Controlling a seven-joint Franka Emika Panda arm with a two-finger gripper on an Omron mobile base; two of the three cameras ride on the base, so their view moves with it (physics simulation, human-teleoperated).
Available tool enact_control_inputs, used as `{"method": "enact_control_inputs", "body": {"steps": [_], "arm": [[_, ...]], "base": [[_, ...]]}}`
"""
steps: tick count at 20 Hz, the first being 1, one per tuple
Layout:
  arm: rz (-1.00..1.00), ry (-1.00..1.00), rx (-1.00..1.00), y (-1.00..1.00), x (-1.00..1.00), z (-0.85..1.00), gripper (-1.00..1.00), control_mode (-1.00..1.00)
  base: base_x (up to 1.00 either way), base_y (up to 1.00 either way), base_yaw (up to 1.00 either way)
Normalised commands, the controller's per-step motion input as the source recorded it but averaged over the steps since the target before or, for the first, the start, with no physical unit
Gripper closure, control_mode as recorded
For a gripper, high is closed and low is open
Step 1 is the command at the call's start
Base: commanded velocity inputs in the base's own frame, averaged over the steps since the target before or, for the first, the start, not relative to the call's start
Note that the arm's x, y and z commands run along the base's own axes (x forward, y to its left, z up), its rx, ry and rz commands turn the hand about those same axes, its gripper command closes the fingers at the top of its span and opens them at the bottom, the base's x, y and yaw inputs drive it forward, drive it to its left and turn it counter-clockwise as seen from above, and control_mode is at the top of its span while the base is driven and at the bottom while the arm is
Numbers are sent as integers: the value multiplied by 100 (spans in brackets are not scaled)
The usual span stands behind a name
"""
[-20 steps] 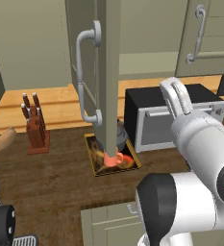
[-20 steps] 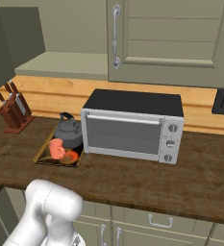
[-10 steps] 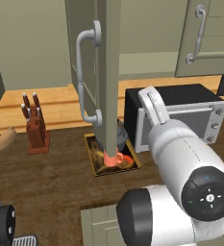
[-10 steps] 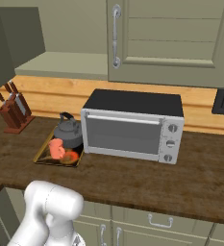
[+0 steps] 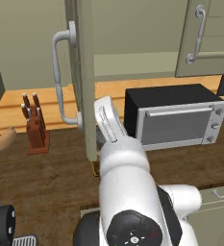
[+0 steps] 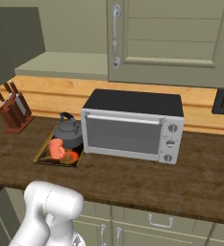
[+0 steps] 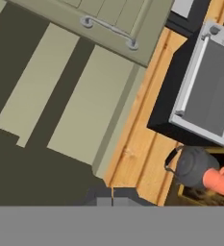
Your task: Pick the kettle from the counter and place it on the tray. Then pick the mug from the cabinet and place it on the tray. Then close the cabinet doors.
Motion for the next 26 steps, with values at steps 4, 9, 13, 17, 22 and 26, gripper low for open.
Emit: {"method": "enact_control_inputs", "body": {"steps": [4,9,13,17,22,26], "arm": [[0,-12,0,50,-8,-3,100,-100],[0,-13,0,31,-49,0,100,-100],[-1,-10,0,51,-28,-4,100,-100],[-5,-2,0,60,1,-15,100,-100],[-6,4,3,39,61,-32,100,-100],[-4,1,3,44,75,-46,100,-100]], "base": [[0,0,0],[0,0,0],[0,0,0],[0,0,0],[0,0,0],[0,0,0]]}}
